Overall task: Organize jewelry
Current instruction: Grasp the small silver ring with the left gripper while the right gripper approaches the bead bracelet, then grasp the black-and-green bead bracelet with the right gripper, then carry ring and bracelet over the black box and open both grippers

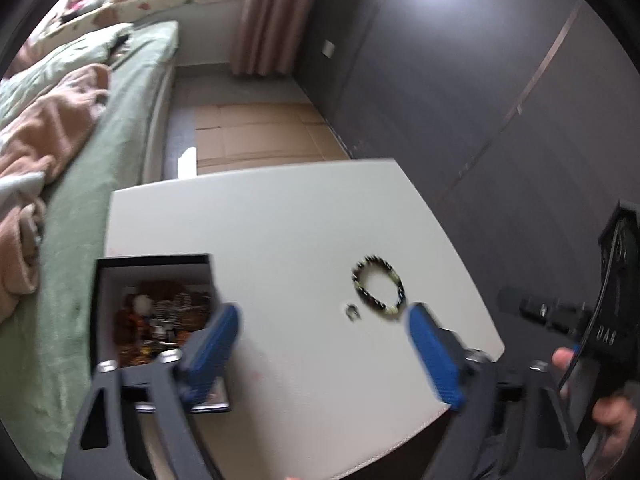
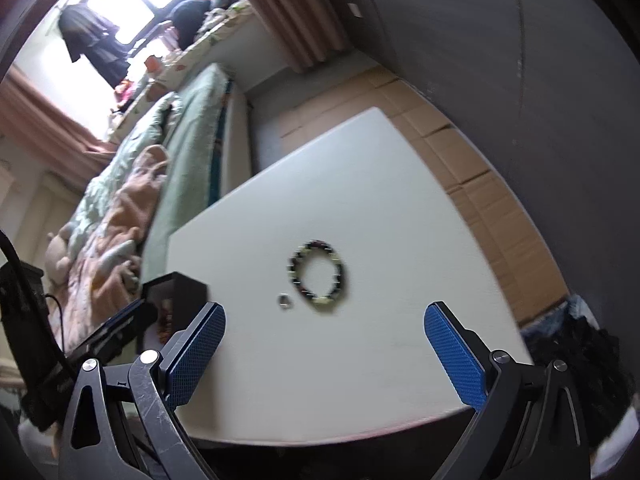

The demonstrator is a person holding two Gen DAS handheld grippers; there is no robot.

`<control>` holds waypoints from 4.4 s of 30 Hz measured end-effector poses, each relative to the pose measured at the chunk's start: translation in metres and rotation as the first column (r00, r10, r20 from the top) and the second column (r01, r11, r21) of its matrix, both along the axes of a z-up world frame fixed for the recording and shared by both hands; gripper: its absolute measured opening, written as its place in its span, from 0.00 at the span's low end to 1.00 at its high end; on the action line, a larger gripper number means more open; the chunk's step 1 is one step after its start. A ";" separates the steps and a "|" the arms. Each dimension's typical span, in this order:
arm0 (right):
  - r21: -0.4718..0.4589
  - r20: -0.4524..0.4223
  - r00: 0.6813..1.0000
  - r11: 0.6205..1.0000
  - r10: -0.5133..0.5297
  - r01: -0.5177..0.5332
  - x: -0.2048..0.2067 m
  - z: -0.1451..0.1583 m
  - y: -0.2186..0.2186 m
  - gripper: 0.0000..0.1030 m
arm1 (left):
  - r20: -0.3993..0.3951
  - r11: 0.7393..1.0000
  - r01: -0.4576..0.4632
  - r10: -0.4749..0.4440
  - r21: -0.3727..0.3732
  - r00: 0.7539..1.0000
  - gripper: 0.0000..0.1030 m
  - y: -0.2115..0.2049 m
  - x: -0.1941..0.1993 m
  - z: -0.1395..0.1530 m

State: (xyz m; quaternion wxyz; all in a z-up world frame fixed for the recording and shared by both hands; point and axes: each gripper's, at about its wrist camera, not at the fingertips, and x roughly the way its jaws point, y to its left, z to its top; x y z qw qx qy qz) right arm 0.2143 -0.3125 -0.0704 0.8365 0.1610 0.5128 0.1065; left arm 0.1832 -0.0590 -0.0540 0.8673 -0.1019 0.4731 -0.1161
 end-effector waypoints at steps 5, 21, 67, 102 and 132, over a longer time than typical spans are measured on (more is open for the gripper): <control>0.007 0.018 0.998 0.998 -0.064 0.064 0.003 0.001 -0.021 0.97 | -0.040 0.997 0.053 -0.051 0.048 0.998 0.94 -0.024 0.010 -0.016; -0.019 -0.031 0.990 0.990 -0.137 0.136 0.027 -0.018 -0.049 0.84 | -0.180 0.995 0.073 -0.060 0.063 0.982 0.52 -0.055 0.042 -0.067; -0.167 -0.062 0.984 0.970 0.169 -0.177 0.077 -0.065 0.058 0.41 | -0.045 0.997 -0.047 0.050 0.060 0.998 0.13 0.005 0.055 -0.021; -0.107 0.096 0.963 0.964 0.253 -0.243 0.014 0.004 0.102 0.09 | -0.046 0.973 -0.228 0.228 -0.015 0.973 0.13 0.121 0.000 0.006; 0.119 0.258 0.871 0.881 0.418 -0.458 -0.030 0.023 0.234 0.09 | -0.031 0.918 -0.391 0.390 -0.063 0.920 0.64 0.182 -0.068 0.019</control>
